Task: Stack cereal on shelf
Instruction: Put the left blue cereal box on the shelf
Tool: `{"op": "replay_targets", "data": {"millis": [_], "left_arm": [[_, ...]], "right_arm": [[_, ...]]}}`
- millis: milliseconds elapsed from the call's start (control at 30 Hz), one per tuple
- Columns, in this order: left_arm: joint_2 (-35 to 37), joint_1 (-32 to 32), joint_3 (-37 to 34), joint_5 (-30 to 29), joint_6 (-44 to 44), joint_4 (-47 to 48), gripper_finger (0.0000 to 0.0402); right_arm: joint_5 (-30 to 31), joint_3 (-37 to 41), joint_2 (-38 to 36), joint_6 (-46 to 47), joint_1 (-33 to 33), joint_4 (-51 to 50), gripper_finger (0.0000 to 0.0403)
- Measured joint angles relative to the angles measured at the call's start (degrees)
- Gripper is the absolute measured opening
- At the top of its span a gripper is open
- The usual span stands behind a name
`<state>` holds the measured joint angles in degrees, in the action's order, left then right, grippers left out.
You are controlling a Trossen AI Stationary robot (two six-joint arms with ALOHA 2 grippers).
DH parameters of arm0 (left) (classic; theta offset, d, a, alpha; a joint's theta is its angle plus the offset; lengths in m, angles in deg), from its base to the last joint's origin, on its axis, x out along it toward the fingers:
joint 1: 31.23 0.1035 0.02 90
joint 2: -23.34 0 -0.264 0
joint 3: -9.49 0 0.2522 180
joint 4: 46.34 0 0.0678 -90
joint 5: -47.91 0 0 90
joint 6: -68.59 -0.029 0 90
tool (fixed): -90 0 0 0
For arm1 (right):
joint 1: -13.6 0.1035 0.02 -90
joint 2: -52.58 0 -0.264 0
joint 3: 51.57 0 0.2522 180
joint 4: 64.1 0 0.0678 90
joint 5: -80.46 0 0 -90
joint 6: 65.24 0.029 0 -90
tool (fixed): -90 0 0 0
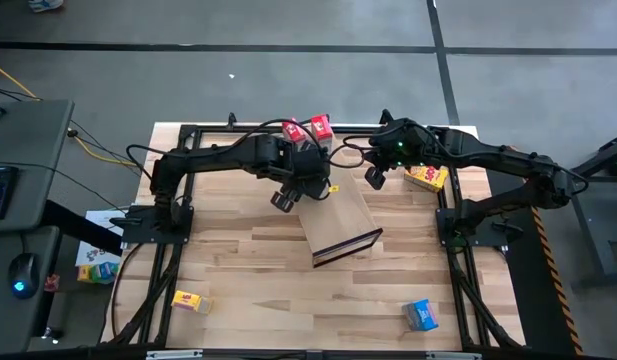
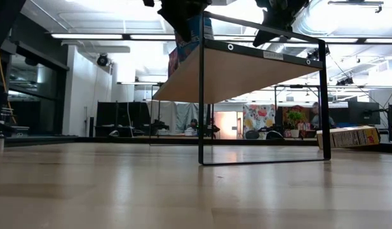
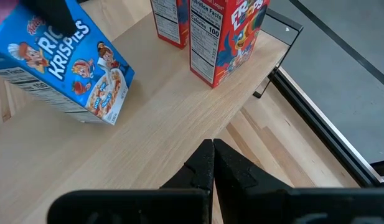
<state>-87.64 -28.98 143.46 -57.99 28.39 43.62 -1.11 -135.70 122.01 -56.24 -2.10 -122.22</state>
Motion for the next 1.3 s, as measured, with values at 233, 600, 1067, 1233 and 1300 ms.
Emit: {"op": "replay_targets", "data": {"millis": [233,600,1067,1233,1300], "left_arm": [[0.00,0.00,0.00,-5.41,-1.02,0.03,0.0239],[2.39,-0.04,-0.04,-9.39,-2.58,-0.71,0.0239],[9.20,0.09,0.02,-9.18,1.90,-1.82,0.0226],[14.77,1.85,-0.70,-2.30,10.39,-1.14,0.0181],[17.82,2.32,-3.71,-0.83,13.03,-2.53,0.0150]], "right_arm": [[0.01,0.00,0.00,0.00,0.00,0.03,0.0000],[-0.01,0.00,0.00,0.00,0.00,0.27,0.0000],[-0.01,0.00,0.00,0.06,0.01,0.75,0.0000],[0.00,0.00,0.00,0.36,0.01,0.35,0.0000],[-0.01,0.00,0.00,0.02,0.02,-0.10,0.0000]]}}
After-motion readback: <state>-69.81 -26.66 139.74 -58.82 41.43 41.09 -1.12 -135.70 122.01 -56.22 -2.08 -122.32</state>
